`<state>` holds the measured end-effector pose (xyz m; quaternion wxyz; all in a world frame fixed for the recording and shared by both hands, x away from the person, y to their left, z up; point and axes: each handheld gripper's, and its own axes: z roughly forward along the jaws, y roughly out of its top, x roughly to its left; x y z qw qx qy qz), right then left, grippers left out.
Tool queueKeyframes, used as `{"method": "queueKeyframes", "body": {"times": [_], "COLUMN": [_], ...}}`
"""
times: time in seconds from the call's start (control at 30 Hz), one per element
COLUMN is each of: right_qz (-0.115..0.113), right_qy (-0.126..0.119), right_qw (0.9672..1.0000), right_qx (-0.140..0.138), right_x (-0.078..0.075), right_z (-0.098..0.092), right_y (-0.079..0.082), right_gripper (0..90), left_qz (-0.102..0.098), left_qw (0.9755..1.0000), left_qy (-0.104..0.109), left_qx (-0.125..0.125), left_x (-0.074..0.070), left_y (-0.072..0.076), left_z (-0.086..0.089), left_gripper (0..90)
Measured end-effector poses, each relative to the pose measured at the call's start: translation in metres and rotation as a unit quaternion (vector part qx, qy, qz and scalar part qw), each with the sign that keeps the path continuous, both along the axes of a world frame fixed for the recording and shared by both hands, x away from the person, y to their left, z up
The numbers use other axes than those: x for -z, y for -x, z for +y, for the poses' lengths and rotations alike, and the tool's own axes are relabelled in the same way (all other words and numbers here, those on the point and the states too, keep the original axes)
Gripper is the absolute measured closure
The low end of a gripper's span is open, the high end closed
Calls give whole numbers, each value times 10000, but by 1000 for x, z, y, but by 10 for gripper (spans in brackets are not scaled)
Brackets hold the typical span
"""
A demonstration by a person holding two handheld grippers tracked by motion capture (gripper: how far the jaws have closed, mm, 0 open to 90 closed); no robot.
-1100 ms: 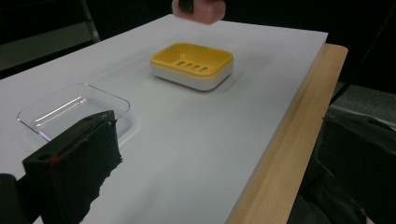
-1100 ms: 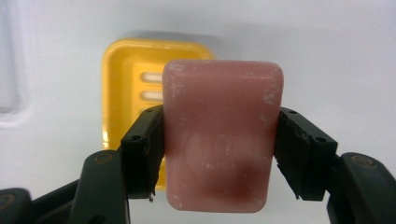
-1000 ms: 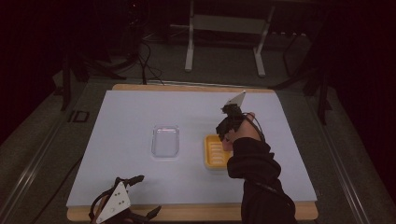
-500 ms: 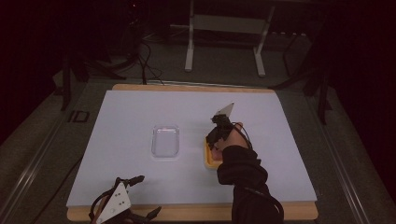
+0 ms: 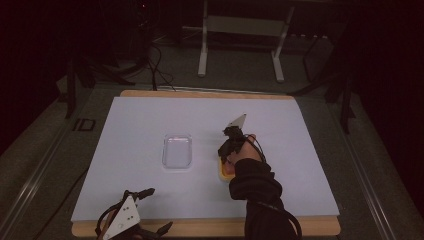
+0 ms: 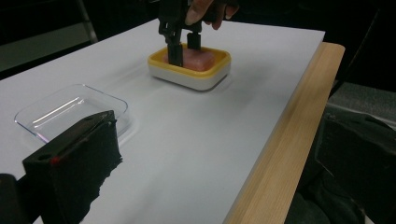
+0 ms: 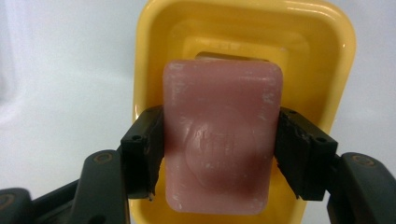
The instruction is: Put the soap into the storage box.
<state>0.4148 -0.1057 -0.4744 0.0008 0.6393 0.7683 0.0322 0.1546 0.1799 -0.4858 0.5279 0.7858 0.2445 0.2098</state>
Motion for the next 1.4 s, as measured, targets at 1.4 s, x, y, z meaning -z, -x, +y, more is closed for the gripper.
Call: {"method": "queueKeyframes", "body": {"times": [1.4], "right_qz": [-1330], "right_qy": [-1095], "right_qw": [9661], "right_qx": [-1925], "right_x": [-44], "right_z": [-49], "right_y": [22], "right_gripper": [131], "left_qz": [35], "left_qw": [10000], "left_qy": [-67], "left_qx": [45], "left_x": [1], "left_y": [-2], "left_z": [-2], "left_gripper": [3]}}
